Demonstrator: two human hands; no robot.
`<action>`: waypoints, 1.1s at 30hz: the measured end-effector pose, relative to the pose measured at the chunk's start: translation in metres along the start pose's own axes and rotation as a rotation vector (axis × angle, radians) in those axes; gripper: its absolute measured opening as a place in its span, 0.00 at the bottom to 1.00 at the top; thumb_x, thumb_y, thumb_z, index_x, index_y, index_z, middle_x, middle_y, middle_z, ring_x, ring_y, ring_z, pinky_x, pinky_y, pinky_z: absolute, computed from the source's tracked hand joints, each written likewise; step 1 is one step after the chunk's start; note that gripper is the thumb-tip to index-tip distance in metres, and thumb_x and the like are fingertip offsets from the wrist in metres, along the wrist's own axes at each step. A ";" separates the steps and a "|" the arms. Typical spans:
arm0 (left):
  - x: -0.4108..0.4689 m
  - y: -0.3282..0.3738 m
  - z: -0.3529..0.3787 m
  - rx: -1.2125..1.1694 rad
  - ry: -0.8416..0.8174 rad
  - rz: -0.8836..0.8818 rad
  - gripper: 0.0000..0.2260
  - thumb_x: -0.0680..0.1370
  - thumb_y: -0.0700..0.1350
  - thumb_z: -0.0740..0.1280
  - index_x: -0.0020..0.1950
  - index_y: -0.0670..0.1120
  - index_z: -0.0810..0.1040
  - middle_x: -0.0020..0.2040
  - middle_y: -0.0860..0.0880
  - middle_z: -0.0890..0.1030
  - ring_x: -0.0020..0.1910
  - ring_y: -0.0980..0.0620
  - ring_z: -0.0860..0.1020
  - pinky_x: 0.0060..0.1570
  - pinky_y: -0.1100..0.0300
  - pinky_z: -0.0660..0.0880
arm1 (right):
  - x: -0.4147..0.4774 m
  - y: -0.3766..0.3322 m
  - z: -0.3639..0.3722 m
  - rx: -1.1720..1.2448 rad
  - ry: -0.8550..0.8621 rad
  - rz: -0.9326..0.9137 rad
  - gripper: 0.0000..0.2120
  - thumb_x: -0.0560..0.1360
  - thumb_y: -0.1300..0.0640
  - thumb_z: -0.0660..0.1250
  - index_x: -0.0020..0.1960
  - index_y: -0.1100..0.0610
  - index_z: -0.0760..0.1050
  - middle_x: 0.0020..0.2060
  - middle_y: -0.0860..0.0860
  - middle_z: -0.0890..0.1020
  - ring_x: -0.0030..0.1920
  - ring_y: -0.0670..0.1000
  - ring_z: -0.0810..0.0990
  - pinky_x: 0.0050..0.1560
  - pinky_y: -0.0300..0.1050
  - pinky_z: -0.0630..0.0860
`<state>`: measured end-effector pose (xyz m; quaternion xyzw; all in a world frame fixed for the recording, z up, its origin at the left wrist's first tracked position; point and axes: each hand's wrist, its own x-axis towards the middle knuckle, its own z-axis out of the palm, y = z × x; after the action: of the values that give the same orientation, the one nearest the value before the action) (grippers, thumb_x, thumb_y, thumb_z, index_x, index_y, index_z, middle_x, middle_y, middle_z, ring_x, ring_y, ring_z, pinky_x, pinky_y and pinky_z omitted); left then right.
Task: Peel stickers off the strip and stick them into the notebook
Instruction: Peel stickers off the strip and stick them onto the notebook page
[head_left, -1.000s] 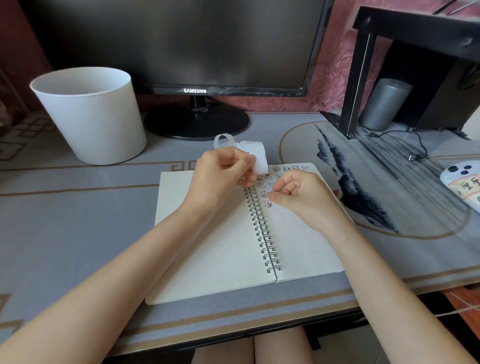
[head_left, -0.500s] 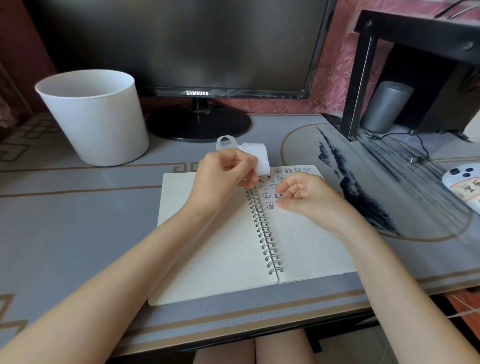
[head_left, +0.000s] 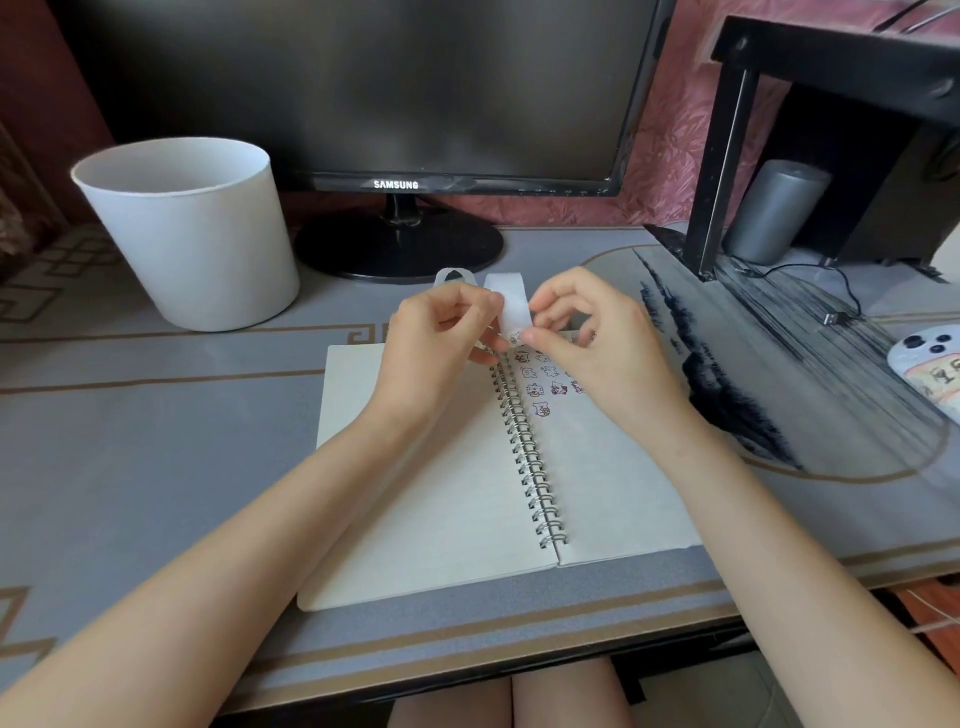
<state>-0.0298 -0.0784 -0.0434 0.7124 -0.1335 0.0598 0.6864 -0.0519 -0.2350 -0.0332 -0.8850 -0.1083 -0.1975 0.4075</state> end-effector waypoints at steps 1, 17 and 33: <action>0.000 0.001 0.000 -0.009 0.003 -0.002 0.09 0.80 0.40 0.64 0.40 0.43 0.78 0.37 0.49 0.79 0.32 0.56 0.80 0.34 0.63 0.77 | -0.001 0.000 0.001 0.038 0.014 0.006 0.10 0.70 0.57 0.73 0.48 0.53 0.75 0.38 0.44 0.82 0.32 0.36 0.74 0.38 0.36 0.67; -0.002 -0.001 0.003 -0.002 -0.126 0.002 0.06 0.78 0.39 0.67 0.41 0.42 0.80 0.33 0.51 0.81 0.36 0.55 0.79 0.39 0.62 0.79 | -0.002 0.007 0.002 0.272 0.067 0.017 0.06 0.71 0.62 0.72 0.42 0.51 0.80 0.35 0.41 0.82 0.39 0.41 0.80 0.44 0.42 0.77; -0.003 0.001 0.004 0.015 -0.082 -0.036 0.11 0.78 0.40 0.66 0.37 0.43 0.81 0.32 0.49 0.81 0.35 0.53 0.81 0.39 0.62 0.80 | -0.006 0.010 0.002 0.060 0.022 -0.077 0.02 0.73 0.59 0.70 0.43 0.55 0.77 0.44 0.44 0.77 0.43 0.46 0.77 0.42 0.35 0.67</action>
<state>-0.0338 -0.0825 -0.0441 0.7218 -0.1480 0.0192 0.6758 -0.0530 -0.2399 -0.0435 -0.8655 -0.1435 -0.2192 0.4269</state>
